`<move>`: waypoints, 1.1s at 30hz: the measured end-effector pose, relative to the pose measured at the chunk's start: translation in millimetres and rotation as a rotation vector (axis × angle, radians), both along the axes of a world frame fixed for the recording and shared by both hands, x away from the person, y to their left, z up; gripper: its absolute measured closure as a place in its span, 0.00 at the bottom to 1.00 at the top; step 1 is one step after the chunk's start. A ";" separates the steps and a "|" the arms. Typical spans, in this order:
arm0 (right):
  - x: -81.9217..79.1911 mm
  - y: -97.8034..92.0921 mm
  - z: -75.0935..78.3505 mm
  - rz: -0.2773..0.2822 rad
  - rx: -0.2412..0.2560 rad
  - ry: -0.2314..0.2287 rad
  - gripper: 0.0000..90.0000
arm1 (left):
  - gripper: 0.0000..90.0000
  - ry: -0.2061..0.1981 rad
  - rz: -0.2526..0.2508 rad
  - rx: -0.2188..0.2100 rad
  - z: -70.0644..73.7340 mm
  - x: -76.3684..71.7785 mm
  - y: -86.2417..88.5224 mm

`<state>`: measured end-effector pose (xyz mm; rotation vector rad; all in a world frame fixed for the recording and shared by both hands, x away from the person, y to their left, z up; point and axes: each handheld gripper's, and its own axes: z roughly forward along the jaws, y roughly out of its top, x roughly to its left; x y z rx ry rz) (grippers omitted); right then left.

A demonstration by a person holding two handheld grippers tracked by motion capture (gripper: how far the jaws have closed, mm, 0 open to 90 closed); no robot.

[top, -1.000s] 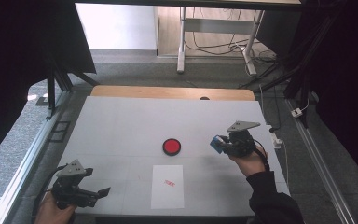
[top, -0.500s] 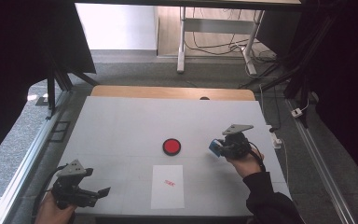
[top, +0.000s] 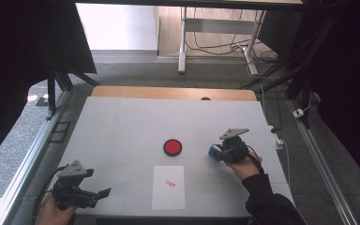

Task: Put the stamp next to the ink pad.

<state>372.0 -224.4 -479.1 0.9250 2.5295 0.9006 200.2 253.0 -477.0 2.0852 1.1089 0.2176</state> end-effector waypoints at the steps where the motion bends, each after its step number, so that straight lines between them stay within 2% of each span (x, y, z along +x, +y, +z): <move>1: 0.4 0.2 -1.0 0.001 -0.007 0.001 0.77 | 0.03 0.000 0.000 0.000 0.0 0.0 0.0; 5: 1.7 1.7 -6.2 -0.002 -0.021 0.024 0.77 | 0.03 0.001 -0.001 0.000 0.0 0.1 0.1; 11: 2.3 0.6 -6.6 -0.003 -0.012 0.027 0.74 | 0.03 0.001 -0.001 0.001 0.0 0.0 -0.1; 21: 1.0 1.5 -2.8 -0.018 0.013 0.017 0.63 | 0.03 0.002 0.001 -0.001 -0.1 0.1 0.2; 33: -5.3 6.3 7.5 -0.008 0.025 -0.002 0.47 | 0.03 0.001 0.001 -0.003 -0.1 0.0 0.4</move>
